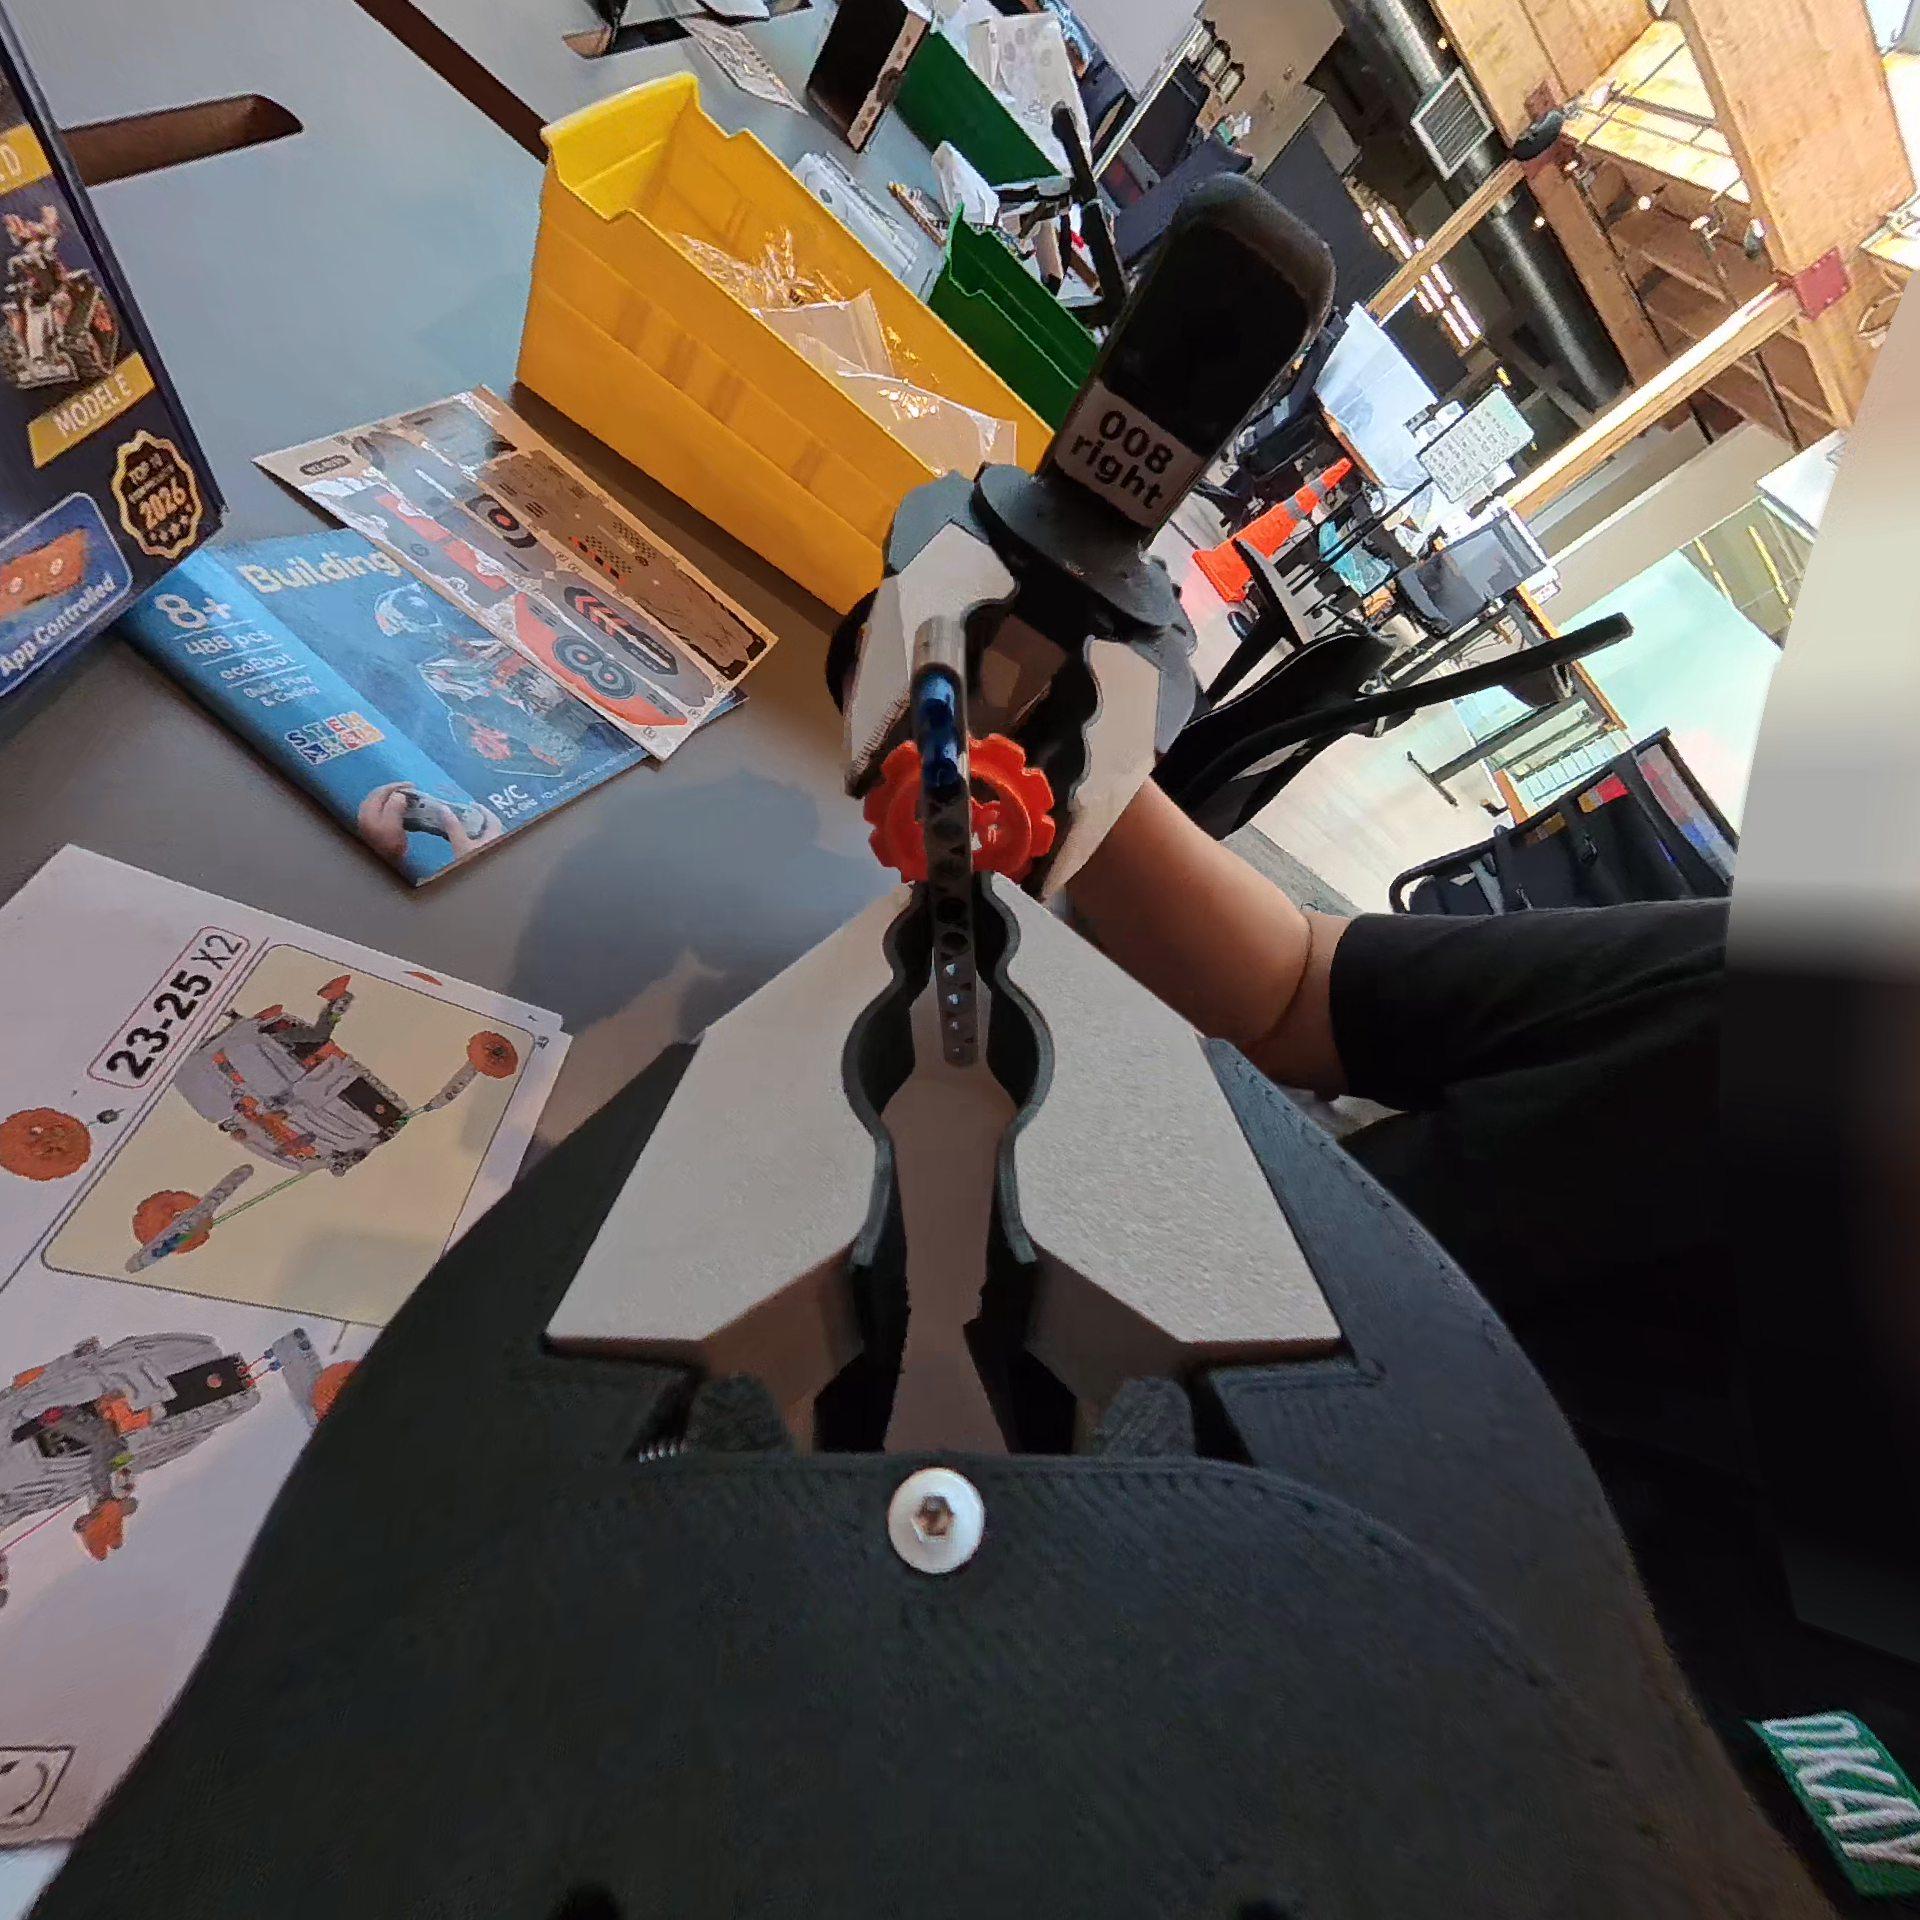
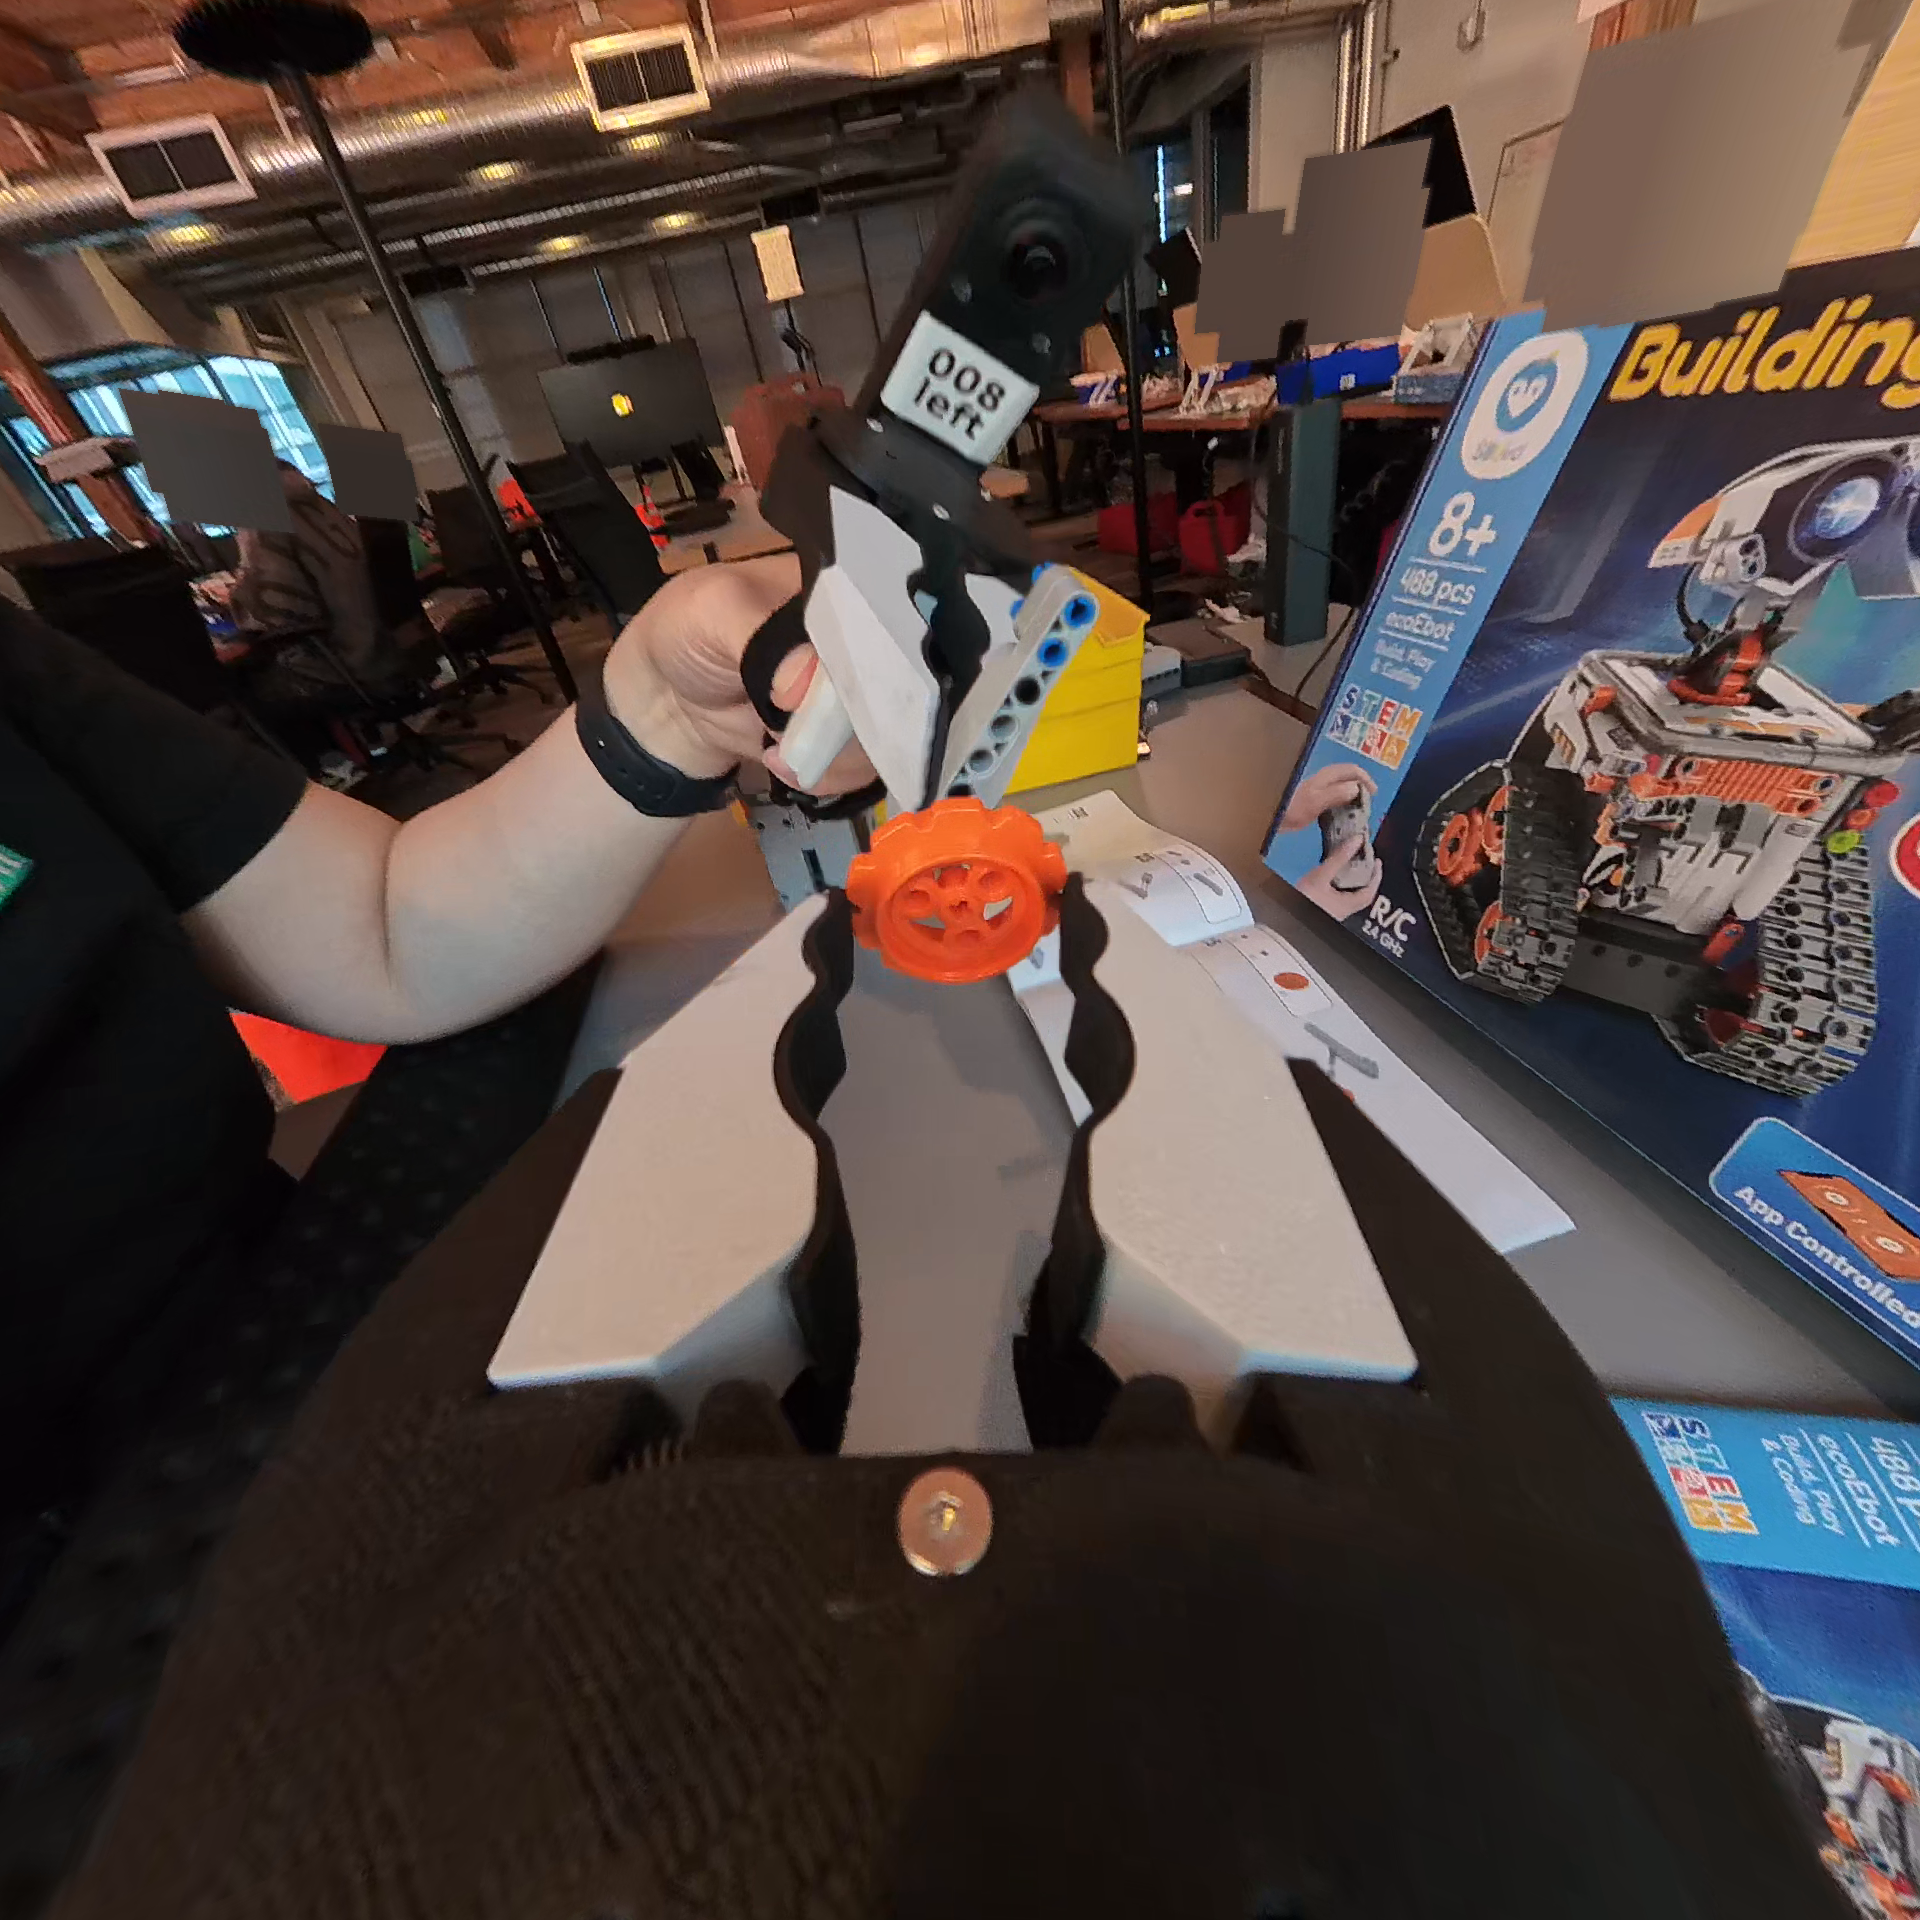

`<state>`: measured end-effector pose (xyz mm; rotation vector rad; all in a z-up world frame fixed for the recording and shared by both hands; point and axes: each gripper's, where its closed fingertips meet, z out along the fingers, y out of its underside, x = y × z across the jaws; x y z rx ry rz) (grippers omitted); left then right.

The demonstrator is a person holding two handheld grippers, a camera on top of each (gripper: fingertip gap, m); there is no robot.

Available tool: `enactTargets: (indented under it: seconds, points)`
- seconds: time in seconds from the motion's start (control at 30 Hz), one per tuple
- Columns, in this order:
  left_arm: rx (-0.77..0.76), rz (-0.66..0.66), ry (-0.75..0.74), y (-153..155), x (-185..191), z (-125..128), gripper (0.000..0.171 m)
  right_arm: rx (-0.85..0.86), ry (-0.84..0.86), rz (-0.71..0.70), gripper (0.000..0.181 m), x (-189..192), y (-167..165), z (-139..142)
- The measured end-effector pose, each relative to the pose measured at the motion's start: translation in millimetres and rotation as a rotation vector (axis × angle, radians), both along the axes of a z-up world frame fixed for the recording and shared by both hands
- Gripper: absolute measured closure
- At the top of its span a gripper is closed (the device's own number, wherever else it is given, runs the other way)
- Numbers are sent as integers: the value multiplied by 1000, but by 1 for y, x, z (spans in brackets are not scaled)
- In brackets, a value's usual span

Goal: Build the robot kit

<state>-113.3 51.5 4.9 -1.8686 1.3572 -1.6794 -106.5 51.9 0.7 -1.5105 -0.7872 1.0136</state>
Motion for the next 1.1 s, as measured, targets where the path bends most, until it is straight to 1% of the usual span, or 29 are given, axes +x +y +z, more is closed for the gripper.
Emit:
enactTargets:
  seconds: [0.07,0.17,0.33,0.4,0.5,0.57,0.63,0.73,0.83,1.1]
  points:
    - [4,14,2,3,-1,0,166,-3,14,-18,141,0,4,-1]
    - [-52,9,-81,4,0,14,166,18,162,-20,142,2,5,18]
    - [-44,14,-213,3,6,32,166,96,347,-67,138,10,4,47]
    - [-53,6,-242,1,9,35,166,102,408,-66,140,14,2,54]
    - [-60,5,-256,1,12,34,166,93,373,-82,141,17,5,49]
    - [-68,-8,-267,0,12,34,166,111,357,-87,141,18,3,51]
    - [-73,-30,-270,-4,12,35,166,114,337,-67,142,16,-1,51]
    - [-41,-40,-243,-7,10,33,166,120,270,-50,142,13,-5,47]
    - [-31,-52,-249,-12,8,37,166,130,275,-30,142,11,-10,52]
    - [-33,-37,-213,-13,10,30,166,132,218,-57,142,11,-8,47]
